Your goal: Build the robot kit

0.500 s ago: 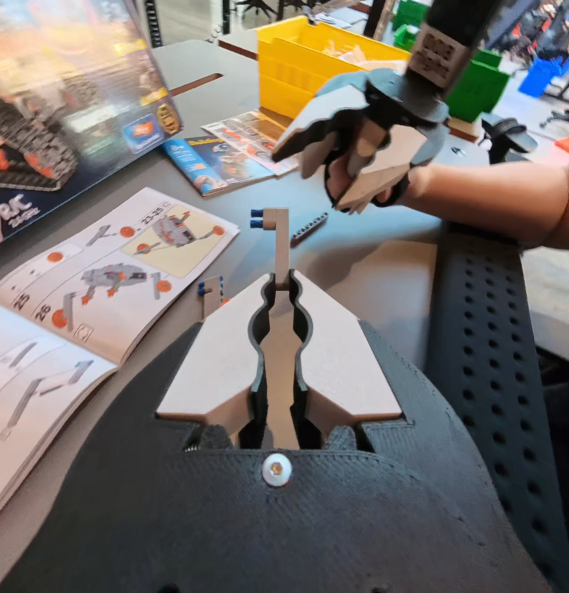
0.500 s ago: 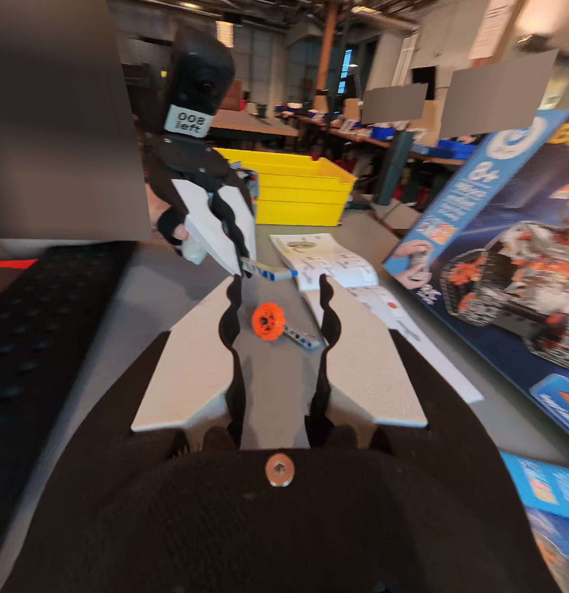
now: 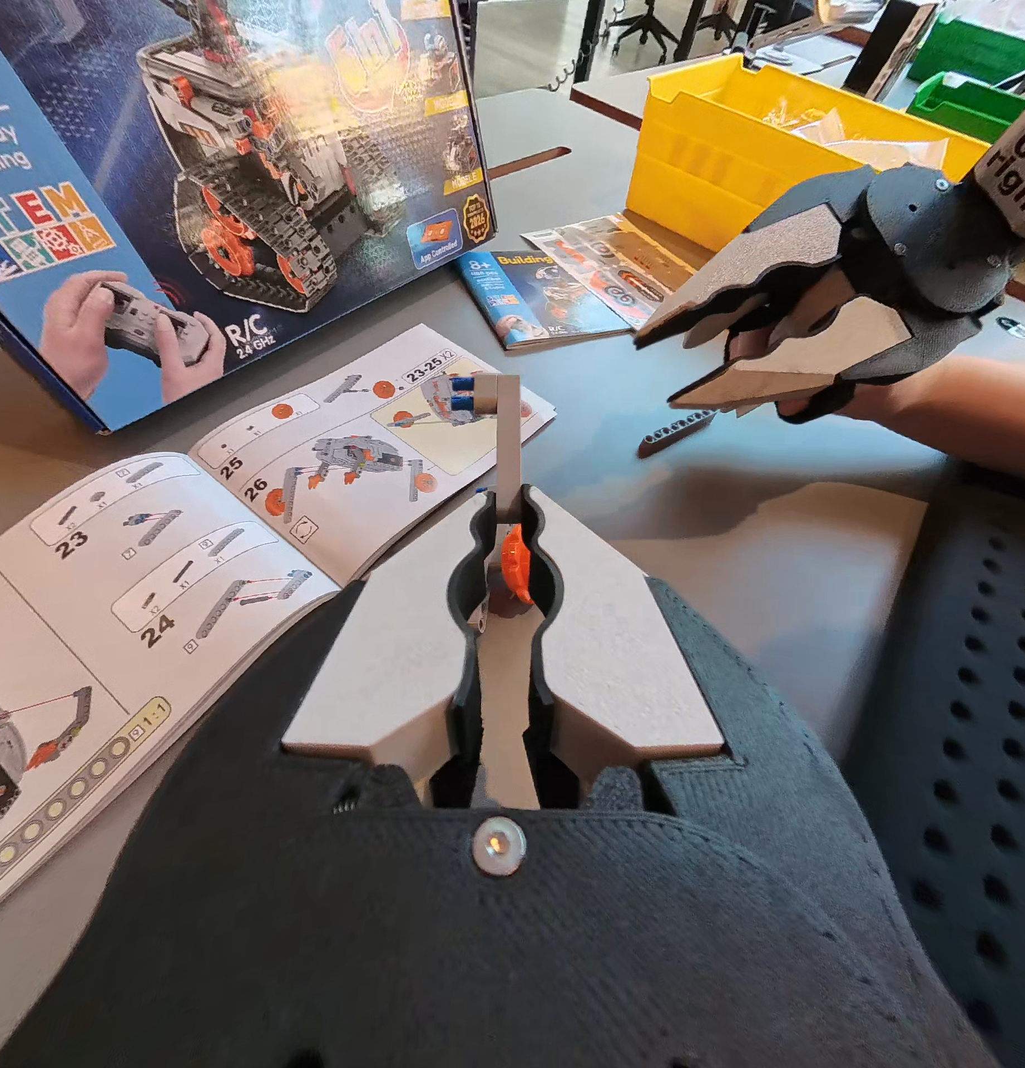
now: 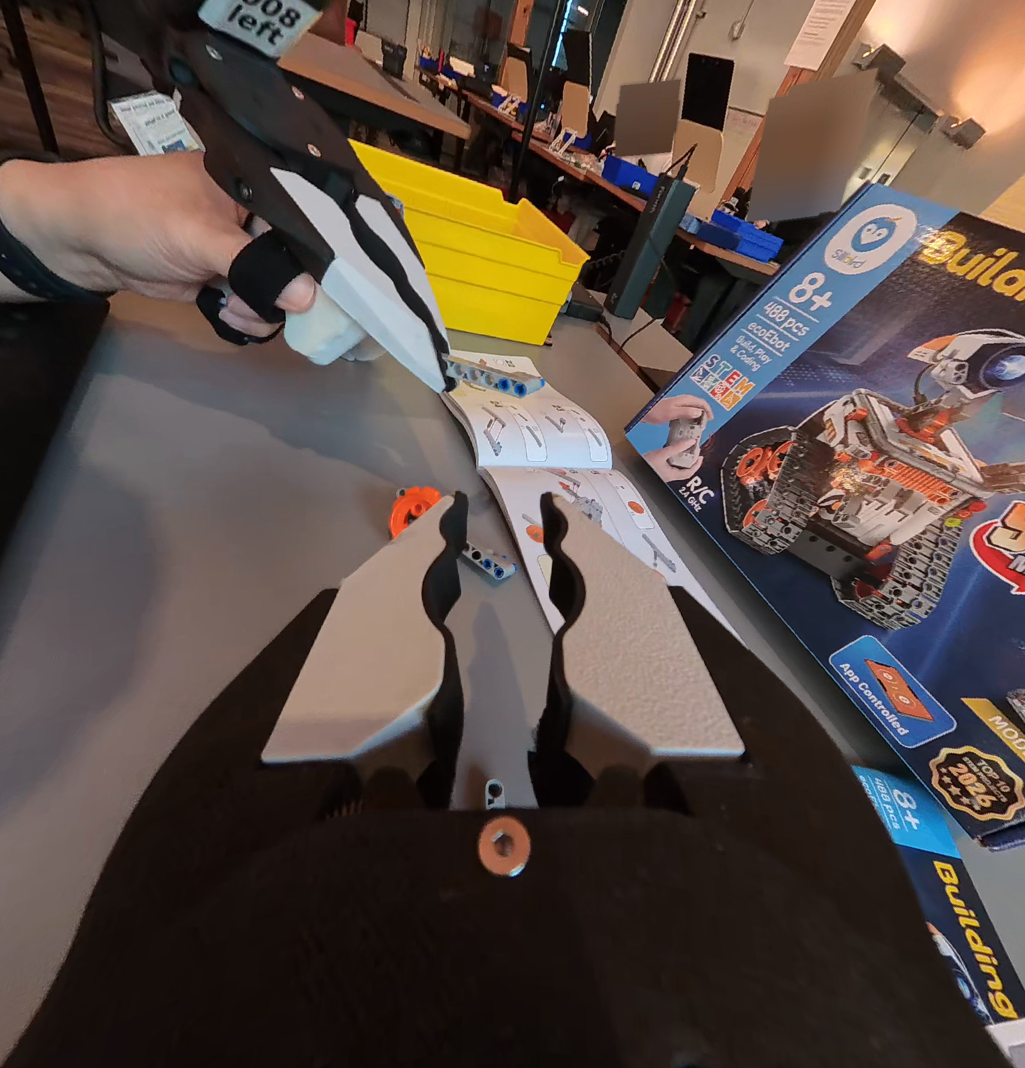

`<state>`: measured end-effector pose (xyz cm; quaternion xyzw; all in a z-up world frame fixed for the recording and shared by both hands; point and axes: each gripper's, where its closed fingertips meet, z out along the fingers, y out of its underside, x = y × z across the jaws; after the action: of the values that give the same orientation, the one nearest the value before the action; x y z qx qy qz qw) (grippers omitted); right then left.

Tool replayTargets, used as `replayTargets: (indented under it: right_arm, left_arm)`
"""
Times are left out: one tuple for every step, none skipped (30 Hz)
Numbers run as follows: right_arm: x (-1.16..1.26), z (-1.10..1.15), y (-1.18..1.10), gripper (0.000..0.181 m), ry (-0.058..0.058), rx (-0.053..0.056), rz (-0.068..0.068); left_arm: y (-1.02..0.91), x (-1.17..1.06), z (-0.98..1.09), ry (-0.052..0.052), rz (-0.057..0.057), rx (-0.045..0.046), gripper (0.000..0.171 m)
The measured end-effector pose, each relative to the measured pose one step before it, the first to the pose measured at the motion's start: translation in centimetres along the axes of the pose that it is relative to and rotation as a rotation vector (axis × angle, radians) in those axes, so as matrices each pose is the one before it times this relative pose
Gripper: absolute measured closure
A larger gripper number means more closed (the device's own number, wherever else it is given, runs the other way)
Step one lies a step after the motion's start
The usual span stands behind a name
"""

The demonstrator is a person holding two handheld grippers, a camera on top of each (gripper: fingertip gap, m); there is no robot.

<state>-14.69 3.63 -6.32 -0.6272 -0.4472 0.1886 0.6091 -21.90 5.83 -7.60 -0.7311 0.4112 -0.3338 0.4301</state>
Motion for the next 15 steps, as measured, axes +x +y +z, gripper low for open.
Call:
replayTargets:
  right_arm:
    - [-0.13, 0.09, 0.174, 0.157, -0.0059, -0.0092, -0.002]
    - [-0.083, 0.088, 0.18, 0.157, -0.0041, -0.0097, 0.0003]
    - [-0.099, 0.087, 0.132, 0.158, -0.0043, -0.0064, -0.0005]
    - [-0.097, 0.083, 0.128, 0.158, -0.0053, -0.005, -0.0016]
    - [-0.083, 0.075, 0.144, 0.158, -0.0048, -0.0068, -0.001]
    - [-0.057, 0.083, 0.152, 0.158, -0.0032, -0.0076, -0.0009]
    - [-0.051, 0.059, 0.151, 0.158, -0.0027, -0.0072, -0.0016]
    - [-0.079, 0.077, 0.165, 0.158, -0.0048, -0.0086, -0.0008]
    - [-0.089, 0.063, 0.176, 0.158, -0.0052, -0.0102, 0.0002]
    - [-0.062, 0.049, 0.118, 0.158, -0.0021, -0.0069, -0.002]
    - [-0.074, 0.034, 0.057, 0.158, -0.0022, -0.0039, -0.0035]
    - [-0.083, 0.031, 0.037, 0.158, -0.0023, -0.0032, -0.0032]
    - [-0.088, 0.022, 0.031, 0.158, -0.0028, -0.0026, -0.0038]
    - [-0.111, 0.037, 0.049, 0.159, -0.004, -0.0038, -0.0036]
    - [-0.093, 0.048, 0.049, 0.159, -0.0037, -0.0046, -0.0034]
  left_arm:
    - [0.001, 0.006, 0.006, -0.005, 0.0035, -0.00109, 0.165]
    - [-0.031, 0.029, -0.011, -0.0034, 0.0037, 0.00061, 0.165]
    - [-0.049, 0.035, -0.027, -0.0024, 0.005, 0.00185, 0.165]
    - [-0.056, 0.0, -0.026, -0.005, 0.0055, 0.00143, 0.166]
    - [-0.058, -0.017, -0.044, -0.0062, 0.0063, 0.00125, 0.165]
    - [-0.059, -0.007, -0.038, -0.0059, 0.0066, 0.00213, 0.166]
    - [-0.057, -0.022, -0.047, -0.0071, 0.0056, 0.00214, 0.166]
    - [-0.043, -0.032, -0.022, -0.008, 0.0051, 0.00177, 0.166]
    - [-0.04, -0.029, -0.028, -0.0082, 0.0052, 0.00168, 0.166]
    - [-0.018, -0.019, -0.007, -0.0072, 0.0057, 0.00074, 0.166]
    - [-0.008, -0.007, -0.011, -0.0075, 0.006, -0.001, 0.166]
    - [-0.002, -0.072, -0.039, -0.0114, 0.0067, -0.00062, 0.166]
    - [0.003, -0.119, -0.088, -0.0145, 0.0082, -0.00028, 0.166]
    - [0.019, -0.154, -0.137, -0.0177, 0.0084, -0.00095, 0.166]
    - [-0.016, -0.212, -0.196, -0.0205, 0.0069, 0.00141, 0.166]
